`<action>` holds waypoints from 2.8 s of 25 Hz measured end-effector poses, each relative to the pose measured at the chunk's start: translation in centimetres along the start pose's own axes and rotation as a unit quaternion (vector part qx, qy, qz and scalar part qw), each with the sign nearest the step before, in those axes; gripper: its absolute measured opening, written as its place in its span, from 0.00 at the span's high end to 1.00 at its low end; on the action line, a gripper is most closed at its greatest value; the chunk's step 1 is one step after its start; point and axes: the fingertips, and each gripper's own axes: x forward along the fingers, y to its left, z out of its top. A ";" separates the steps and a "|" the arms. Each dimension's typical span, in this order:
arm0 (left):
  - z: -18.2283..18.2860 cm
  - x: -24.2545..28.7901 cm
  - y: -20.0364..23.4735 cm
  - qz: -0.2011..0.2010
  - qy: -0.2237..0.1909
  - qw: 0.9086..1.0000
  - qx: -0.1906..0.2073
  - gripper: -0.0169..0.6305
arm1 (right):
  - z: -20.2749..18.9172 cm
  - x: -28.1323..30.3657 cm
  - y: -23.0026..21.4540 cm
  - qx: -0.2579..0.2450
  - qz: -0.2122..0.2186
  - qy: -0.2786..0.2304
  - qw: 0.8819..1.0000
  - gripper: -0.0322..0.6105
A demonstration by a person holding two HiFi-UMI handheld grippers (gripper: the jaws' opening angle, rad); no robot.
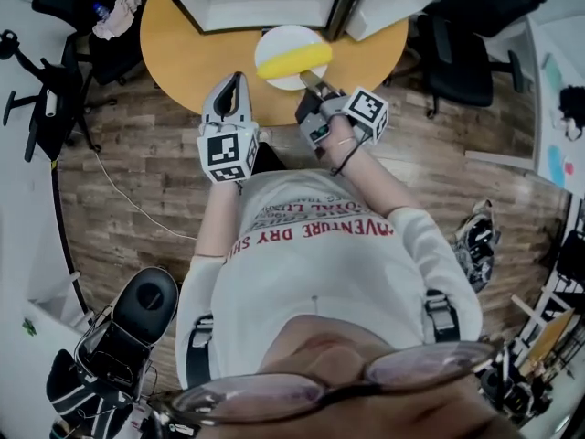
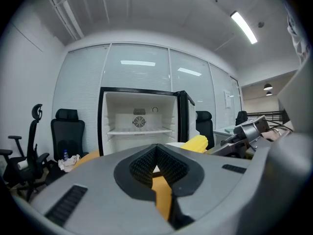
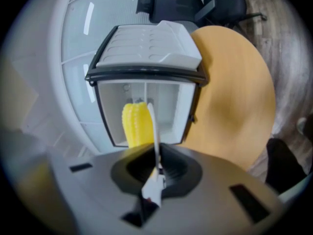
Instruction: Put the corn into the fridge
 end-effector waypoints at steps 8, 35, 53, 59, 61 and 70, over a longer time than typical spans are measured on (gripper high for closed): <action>2.4 7.0 4.0 -0.063 -0.005 0.998 0.019 0.93 | 2.9 5.7 2.9 0.013 0.012 -0.061 0.998 0.89; 3.0 15.7 13.5 -0.139 -0.002 0.990 0.013 0.94 | 8.4 18.7 10.9 0.021 0.024 -0.162 0.986 0.88; 1.9 17.3 14.3 -0.129 0.010 0.992 0.010 0.93 | 10.2 22.9 10.5 0.033 -0.007 -0.158 0.987 0.86; 1.5 17.5 14.5 -0.125 0.016 0.992 0.008 0.93 | 10.1 23.7 10.3 0.048 -0.002 -0.158 0.986 0.86; 1.6 17.6 14.6 -0.124 0.016 0.992 0.007 0.94 | 10.1 23.9 10.3 0.052 0.000 -0.158 0.986 0.86; 0.7 17.9 15.2 -0.119 0.024 0.993 0.006 0.94 | 9.3 25.4 11.6 0.040 0.027 -0.132 0.990 0.84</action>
